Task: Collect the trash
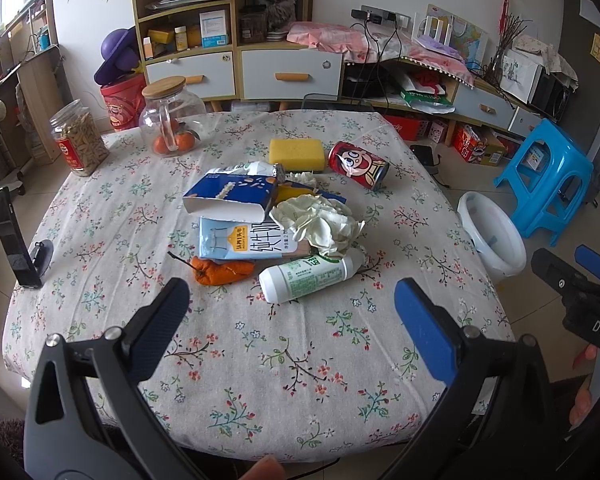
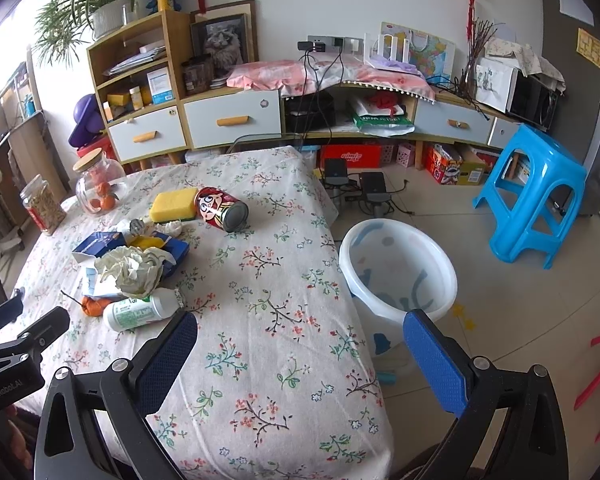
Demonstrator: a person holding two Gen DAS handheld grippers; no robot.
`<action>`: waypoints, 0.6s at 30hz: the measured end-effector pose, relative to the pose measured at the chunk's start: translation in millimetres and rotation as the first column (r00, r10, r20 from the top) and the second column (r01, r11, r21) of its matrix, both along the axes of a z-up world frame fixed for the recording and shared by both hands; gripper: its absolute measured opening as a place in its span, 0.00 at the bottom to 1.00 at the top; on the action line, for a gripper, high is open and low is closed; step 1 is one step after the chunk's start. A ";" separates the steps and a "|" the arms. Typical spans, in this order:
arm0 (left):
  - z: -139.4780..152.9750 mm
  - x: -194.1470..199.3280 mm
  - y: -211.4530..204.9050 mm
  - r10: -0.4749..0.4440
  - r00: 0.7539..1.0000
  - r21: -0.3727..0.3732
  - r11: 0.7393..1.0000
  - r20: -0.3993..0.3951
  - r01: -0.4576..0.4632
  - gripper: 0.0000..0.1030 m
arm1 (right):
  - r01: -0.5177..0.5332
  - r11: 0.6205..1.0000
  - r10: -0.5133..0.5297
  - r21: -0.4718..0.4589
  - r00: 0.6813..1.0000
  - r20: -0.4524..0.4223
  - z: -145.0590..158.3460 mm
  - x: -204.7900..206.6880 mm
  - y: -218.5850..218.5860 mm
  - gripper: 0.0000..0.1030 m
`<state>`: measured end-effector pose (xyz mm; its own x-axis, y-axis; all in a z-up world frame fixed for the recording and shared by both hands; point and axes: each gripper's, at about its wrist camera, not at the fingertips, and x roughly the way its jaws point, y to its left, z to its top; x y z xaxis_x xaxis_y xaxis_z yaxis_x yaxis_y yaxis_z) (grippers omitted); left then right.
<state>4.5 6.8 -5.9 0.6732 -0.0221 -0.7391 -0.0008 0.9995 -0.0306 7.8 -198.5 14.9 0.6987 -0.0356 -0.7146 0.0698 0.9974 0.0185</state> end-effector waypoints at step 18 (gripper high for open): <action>3.1 -0.7 3.7 0.002 1.000 -0.002 1.000 0.008 -0.002 0.99 | -0.001 1.000 0.001 -0.001 1.000 -0.001 -0.5 0.2 -0.5 1.00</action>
<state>3.8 10.5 -2.9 0.6790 -0.0226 -0.7338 -0.0025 0.9995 -0.0331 8.0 -199.0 14.4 0.6978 -0.0360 -0.7153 0.0688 0.9975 0.0170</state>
